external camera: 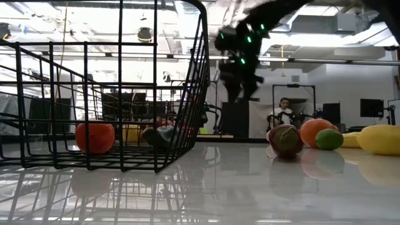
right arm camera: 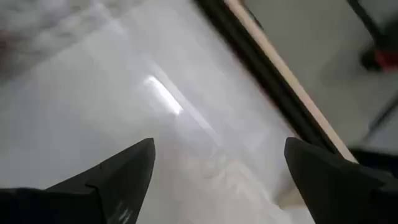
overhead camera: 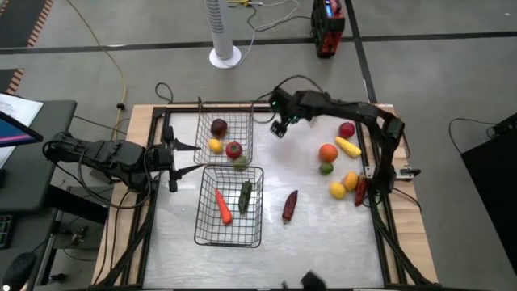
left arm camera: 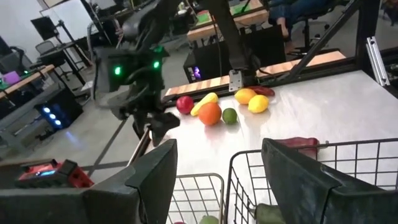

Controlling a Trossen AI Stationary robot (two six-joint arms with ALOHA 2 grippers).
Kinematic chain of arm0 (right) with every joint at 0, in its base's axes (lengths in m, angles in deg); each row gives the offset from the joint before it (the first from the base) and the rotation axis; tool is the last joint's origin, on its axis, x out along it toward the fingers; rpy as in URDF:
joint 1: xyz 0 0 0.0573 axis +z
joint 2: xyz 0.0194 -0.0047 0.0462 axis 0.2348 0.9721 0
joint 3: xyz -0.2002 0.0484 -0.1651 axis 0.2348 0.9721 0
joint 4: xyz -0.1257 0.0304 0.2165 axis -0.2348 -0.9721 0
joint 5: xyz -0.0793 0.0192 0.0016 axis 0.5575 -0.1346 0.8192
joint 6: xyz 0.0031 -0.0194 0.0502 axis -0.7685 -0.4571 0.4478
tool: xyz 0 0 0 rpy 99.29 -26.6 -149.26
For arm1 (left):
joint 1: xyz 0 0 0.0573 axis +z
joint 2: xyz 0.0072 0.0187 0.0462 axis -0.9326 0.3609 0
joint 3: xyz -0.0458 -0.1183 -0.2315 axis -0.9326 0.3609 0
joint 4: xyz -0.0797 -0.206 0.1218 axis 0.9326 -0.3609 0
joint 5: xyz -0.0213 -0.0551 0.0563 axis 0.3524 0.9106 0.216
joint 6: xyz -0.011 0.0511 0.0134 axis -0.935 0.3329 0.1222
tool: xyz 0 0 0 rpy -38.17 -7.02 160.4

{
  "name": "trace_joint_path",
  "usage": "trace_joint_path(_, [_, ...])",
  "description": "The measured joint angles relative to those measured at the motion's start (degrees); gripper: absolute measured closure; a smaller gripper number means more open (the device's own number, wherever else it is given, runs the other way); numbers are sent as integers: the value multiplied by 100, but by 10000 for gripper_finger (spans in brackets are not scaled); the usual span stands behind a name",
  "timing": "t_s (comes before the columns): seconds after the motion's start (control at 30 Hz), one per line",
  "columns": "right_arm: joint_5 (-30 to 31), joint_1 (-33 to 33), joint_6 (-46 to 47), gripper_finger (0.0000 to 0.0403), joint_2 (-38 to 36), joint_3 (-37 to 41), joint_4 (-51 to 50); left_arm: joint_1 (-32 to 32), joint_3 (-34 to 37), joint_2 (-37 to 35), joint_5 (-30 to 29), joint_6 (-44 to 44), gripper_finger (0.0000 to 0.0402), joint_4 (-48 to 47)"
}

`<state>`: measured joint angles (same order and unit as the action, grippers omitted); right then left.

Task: Sort produce into baskets
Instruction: Put the garlic into the black wire basket

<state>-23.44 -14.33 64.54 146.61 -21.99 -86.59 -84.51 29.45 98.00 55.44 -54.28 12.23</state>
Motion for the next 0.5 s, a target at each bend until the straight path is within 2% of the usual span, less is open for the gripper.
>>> trace_joint_path(0.3, [453,-1277,609,19,24,1133,459,0,0,0,-11,-71,178,-116])
trace_joint_path(0.5, [441,-1656,623,19,17,1590,843,1,0,0,-31,-31,178,-111])
